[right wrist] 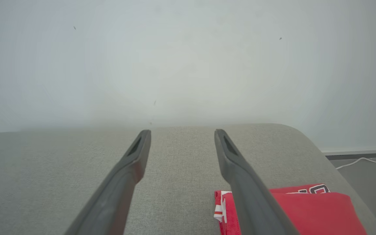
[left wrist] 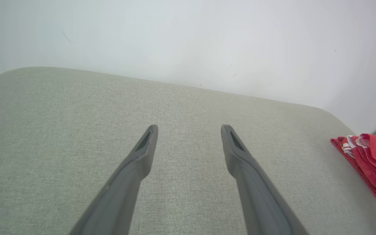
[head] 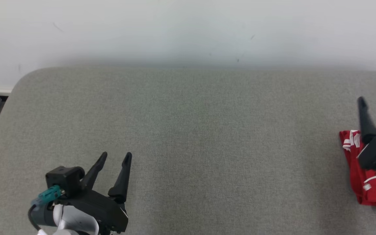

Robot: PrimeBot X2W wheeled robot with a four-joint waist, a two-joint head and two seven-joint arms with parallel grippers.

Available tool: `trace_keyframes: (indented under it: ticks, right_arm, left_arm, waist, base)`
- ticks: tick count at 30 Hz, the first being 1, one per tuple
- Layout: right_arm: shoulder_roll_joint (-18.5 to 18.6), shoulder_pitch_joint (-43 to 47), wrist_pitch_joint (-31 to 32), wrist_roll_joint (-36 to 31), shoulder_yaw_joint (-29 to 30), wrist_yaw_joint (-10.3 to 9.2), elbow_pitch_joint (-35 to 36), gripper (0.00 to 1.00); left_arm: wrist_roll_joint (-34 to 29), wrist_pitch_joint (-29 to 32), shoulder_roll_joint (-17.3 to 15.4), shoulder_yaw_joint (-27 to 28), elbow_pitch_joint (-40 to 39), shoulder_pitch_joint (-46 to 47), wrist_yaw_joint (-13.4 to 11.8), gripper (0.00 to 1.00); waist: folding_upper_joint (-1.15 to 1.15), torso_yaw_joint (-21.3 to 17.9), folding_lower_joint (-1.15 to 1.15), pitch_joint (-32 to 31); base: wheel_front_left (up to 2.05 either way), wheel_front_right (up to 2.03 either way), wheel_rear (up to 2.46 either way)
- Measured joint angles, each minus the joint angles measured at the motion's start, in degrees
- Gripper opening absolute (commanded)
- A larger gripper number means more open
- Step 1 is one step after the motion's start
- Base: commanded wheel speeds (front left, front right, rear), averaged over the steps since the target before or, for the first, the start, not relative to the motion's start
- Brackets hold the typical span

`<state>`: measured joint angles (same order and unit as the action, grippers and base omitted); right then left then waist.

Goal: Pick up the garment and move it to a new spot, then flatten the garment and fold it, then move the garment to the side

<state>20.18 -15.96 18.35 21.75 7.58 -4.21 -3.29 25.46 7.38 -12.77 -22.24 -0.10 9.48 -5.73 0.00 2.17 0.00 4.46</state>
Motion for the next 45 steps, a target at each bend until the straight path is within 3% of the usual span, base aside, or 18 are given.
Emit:
trace_keyframes:
  ticks: [5, 6, 14, 26, 45]
  right_arm:
    - [-4.85, 4.49, -5.61, 2.24, -2.46, 2.21, 2.68, 1.0]
    - [-5.06, 5.45, -6.71, 2.48, -3.2, 3.54, 3.2, 1.0]
    - [-10.53, 9.89, -11.28, 4.52, -3.35, 2.81, 3.16, 1.0]
    - [-13.95, 15.51, -15.99, 4.94, -4.01, 2.21, 0.14, 1.0]
    - [-14.06, 15.81, -19.41, 4.42, -5.76, 3.72, -3.42, 1.0]
  left_arm:
    - [1.25, -3.7, 1.4, 2.13, 1.08, 0.01, -0.29, 1.0]
    - [1.57, -4.56, 1.65, 2.66, 1.09, -0.03, -0.29, 1.0]
    - [0.18, -7.99, 1.98, 4.71, 3.8, -2.67, -0.87, 1.0]
    - [0.0, -10.9, 4.12, 8.69, 7.13, -5.37, -1.34, 1.0]
    - [0.2, -11.69, 5.48, 10.23, 8.8, -7.0, -1.38, 1.0]
  waist:
    - [0.0, -0.12, 0.0, -2.52]
    - [0.0, -0.2, 0.0, -3.02]
    - [0.0, -1.66, 0.0, -6.04]
    - [-0.01, -3.77, -0.01, -9.08]
    - [0.0, -4.39, 0.0, -9.91]
  base:
    - [0.0, 0.0, 0.0]
    - [0.0, 0.0, 0.0]
    - [0.0, 0.0, 0.0]
    - [0.0, 0.0, 0.0]
    - [0.0, 0.0, 0.0]
